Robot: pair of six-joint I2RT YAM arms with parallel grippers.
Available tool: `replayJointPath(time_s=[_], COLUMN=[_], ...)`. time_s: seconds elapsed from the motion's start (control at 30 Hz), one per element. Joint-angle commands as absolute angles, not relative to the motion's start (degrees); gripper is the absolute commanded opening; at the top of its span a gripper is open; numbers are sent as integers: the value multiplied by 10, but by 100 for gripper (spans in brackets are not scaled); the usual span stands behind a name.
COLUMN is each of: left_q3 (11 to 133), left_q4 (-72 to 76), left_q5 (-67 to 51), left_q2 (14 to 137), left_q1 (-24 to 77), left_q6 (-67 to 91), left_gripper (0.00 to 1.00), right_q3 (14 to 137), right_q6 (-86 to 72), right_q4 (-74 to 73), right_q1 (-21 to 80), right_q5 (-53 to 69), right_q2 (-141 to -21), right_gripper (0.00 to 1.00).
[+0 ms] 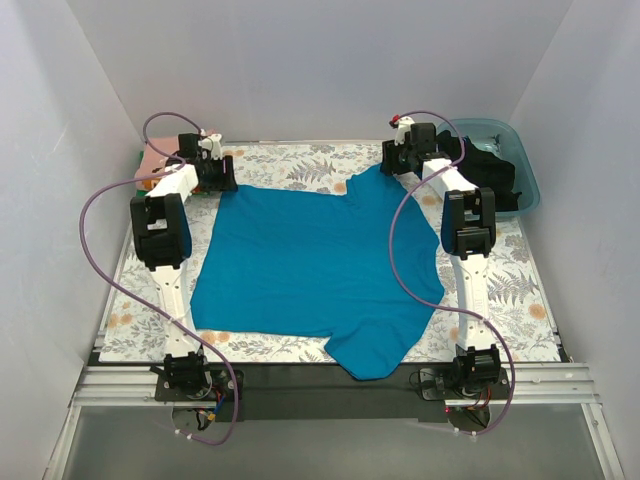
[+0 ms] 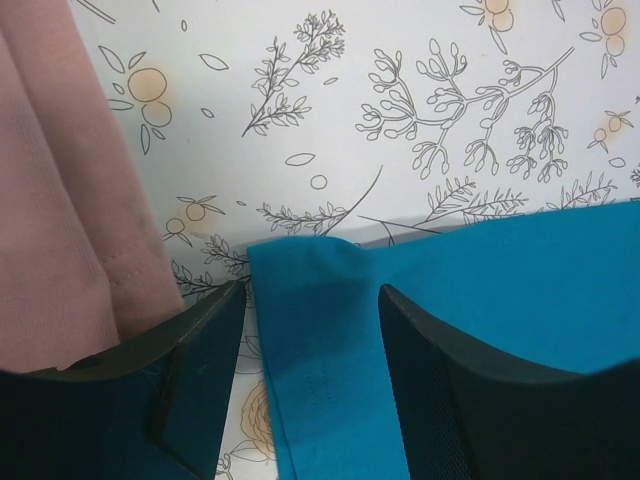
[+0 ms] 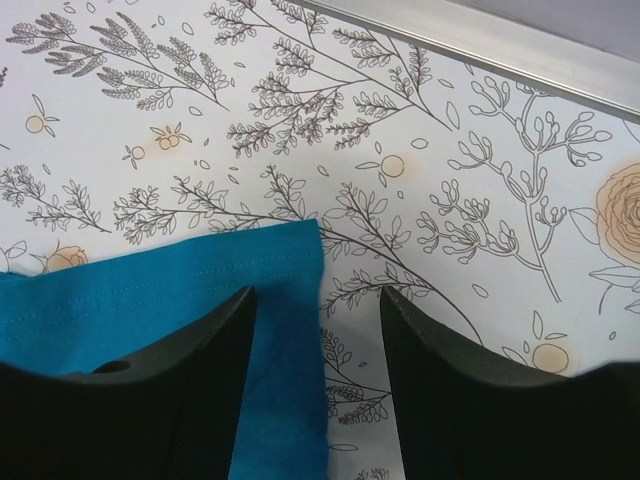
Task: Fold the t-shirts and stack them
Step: Flatten the tshirt out
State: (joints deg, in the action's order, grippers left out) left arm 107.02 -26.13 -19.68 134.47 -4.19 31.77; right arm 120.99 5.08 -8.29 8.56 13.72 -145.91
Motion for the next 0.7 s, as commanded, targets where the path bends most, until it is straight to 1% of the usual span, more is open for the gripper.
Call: replayJointPath(time_s=[0.0,0.13,0.2,0.27,0.3,0.33,0.4,0.43,0.47,0.6,0.67], left_q3=[1090,1100,1105,1109,1110,1112,1112,1111,1111,1106,1102], left_q4=[-262,-262,-262,-264,-264,-264,-264,-264,-264,-265,-265], left_q5=[-187,-183,-178,-175,-171,-170,-166,-166,-164,-150,-149], left_q2=[1347,1358,1361,1367,1368,1369,1369,1369,1368,1362,1359], left_q1=[-34,-31,-30,-28,-26,-26,-25,-25,-25,-25,-25], left_q6=[311,311,310,309,309,309,308,308,308,304,301], left_gripper=[55,56,56,56,56,56,56,56,56,55,53], right_q3=[1235,1238,1238,1238,1238,1238,1237,1237,1237,1235,1231], right_q6=[47,52,57,63,64,64,66,66,67,71,75], right_q4=[-54,-54,-55,-55,-55,-55,-55,-55,-55,-55,-51], right_q1=[94,96,98,101,101,101,101,101,102,104,104], right_q5=[146,153,156,156,157,157,160,159,160,164,165], right_q2=[-1472,-1475,-1473,-1474,-1473,-1473,-1473,-1474,-1474,-1472,-1470], right_gripper=[59,59,55,49,45,35,22,7,2,1,1])
